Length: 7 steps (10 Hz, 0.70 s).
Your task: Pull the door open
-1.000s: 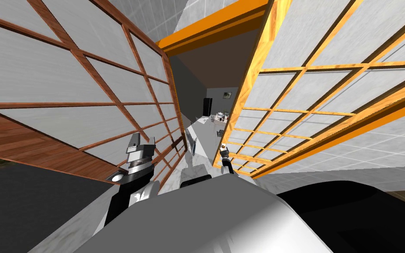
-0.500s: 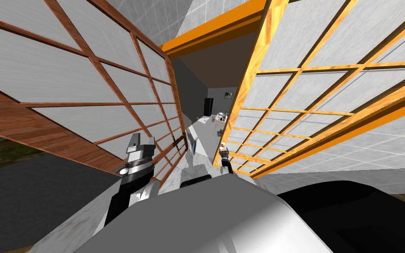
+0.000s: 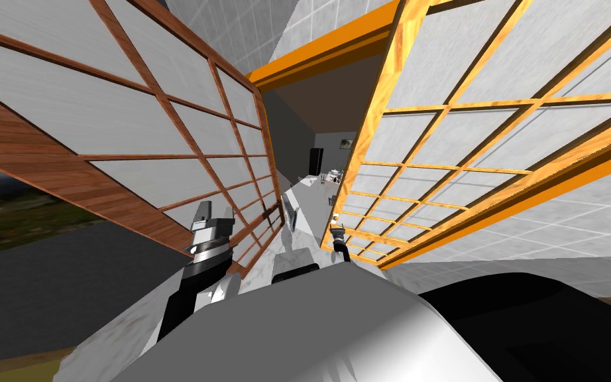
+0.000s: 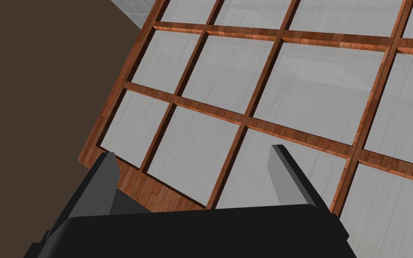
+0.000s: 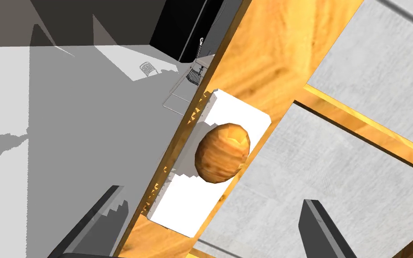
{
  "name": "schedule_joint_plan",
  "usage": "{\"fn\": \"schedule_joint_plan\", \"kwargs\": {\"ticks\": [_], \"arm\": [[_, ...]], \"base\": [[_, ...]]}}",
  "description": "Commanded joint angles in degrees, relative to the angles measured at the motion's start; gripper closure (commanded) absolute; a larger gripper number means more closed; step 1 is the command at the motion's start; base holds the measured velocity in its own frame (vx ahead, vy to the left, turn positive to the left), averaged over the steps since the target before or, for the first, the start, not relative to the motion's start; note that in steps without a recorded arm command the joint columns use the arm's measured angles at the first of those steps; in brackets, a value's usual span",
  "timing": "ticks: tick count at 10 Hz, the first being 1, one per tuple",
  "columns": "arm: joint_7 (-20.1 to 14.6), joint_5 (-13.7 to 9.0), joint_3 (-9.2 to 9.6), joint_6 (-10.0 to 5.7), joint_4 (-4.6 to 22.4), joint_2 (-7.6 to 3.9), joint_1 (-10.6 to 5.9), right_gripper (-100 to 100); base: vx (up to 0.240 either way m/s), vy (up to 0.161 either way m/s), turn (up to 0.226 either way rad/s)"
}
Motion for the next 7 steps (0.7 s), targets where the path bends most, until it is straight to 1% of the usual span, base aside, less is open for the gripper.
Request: {"fn": "schedule_joint_plan", "kwargs": {"ticks": [1,2,4,5,7], "arm": [[-2.9,-1.6,0.85,-0.45,-0.6,0.25,0.3,-100],[-3.8,-1.6,0.85,-0.45,-0.6,0.25,0.3,-100],[-7.5,-3.5,1.9,-1.03,-1.2,0.53,0.62,-100],[-8.4,-3.5,1.9,-1.03,-1.2,0.53,0.62,-100],[-12.0,-5.2,2.82,-1.53,-1.7,0.77,0.89,-100]], "base": [[-0.075,-0.008,0.066],[-0.067,-0.011,0.029],[-0.075,-0.012,0.056],[-0.068,-0.009,0.024],[-0.066,-0.006,0.048]]}}
